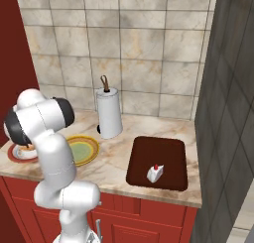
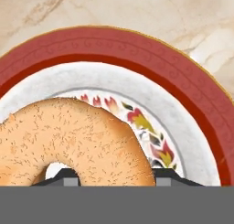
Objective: Move the dessert items from the plates to the tray.
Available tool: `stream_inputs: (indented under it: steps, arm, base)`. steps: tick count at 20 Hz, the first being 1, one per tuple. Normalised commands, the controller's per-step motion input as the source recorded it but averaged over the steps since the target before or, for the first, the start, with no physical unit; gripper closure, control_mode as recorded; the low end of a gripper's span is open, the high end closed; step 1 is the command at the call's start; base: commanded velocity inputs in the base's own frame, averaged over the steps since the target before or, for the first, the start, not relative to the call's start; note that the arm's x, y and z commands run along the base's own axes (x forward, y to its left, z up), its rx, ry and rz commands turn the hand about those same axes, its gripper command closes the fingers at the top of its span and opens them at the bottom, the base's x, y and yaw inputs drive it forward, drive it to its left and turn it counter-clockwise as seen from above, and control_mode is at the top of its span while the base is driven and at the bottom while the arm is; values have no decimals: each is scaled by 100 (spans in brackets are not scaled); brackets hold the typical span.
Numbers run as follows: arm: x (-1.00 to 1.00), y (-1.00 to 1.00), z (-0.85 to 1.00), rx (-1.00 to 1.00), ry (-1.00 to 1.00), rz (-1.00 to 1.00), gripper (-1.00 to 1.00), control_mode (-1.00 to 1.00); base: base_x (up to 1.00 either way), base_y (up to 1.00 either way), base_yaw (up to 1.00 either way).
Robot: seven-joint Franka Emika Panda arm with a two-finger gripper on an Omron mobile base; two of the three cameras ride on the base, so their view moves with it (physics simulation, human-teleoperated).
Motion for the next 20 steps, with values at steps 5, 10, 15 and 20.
stream_inputs:
  steps: [5,10,15,20]
  arm:
    - [-34,-29,44,0,-7,0,100,-100]
    - [-49,-56,59,0,0,-1,100,-100]
    - [-32,-96,50,0,0,-7,100,-100]
    - [-5,-98,25,0,0,-13,100,-100]
  base:
    - [0,0,0]
    - [0,0,0]
    - [0,0,0]
    - [0,0,0]
